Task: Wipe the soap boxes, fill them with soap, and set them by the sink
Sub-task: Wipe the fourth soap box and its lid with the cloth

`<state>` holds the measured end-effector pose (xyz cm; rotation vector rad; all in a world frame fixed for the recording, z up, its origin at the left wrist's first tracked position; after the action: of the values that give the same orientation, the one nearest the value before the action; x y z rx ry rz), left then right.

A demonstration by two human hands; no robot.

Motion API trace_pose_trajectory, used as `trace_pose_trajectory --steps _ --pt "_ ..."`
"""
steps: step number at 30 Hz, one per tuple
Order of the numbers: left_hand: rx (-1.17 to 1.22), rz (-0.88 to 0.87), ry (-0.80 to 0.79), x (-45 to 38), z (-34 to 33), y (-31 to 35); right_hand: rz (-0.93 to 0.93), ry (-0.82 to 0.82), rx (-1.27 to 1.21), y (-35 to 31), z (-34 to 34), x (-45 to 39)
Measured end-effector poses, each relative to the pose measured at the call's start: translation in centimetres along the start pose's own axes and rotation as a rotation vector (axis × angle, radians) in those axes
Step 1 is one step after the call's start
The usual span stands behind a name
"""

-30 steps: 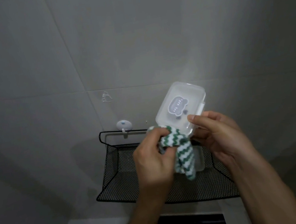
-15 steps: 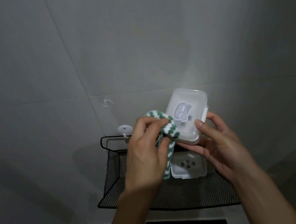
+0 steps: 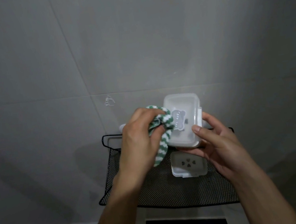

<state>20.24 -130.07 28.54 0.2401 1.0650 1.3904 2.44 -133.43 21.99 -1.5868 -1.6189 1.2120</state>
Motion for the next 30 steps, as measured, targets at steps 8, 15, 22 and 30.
trace_pose_trajectory --steps 8,15,22,30 --pt "-0.070 -0.035 -0.040 -0.5 -0.6 0.4 -0.075 -0.131 -0.111 0.1 -0.6 -0.6" --pt "-0.115 -0.151 -0.064 -2.1 0.0 2.4 -0.064 -0.103 -0.027 -2.0 -0.2 -2.3" --pt "-0.187 -0.220 -0.067 -1.9 -0.7 3.7 -0.014 -0.043 0.006 -2.1 0.3 -2.6" --pt "-0.132 -0.275 -0.093 -1.4 -1.2 4.8 -0.043 -0.114 -0.028 -2.0 0.8 -2.2"
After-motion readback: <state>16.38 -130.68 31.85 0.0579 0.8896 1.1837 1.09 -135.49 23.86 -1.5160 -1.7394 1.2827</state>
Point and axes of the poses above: each hand's wrist, its own x-axis away from the middle knuckle, its own z-axis out of the back of the hand, y = z × x, the point moved 5 cm from there along -x, towards the middle knuckle, and after that the axes turned 11 degrees about z, right-handed, at the moved point
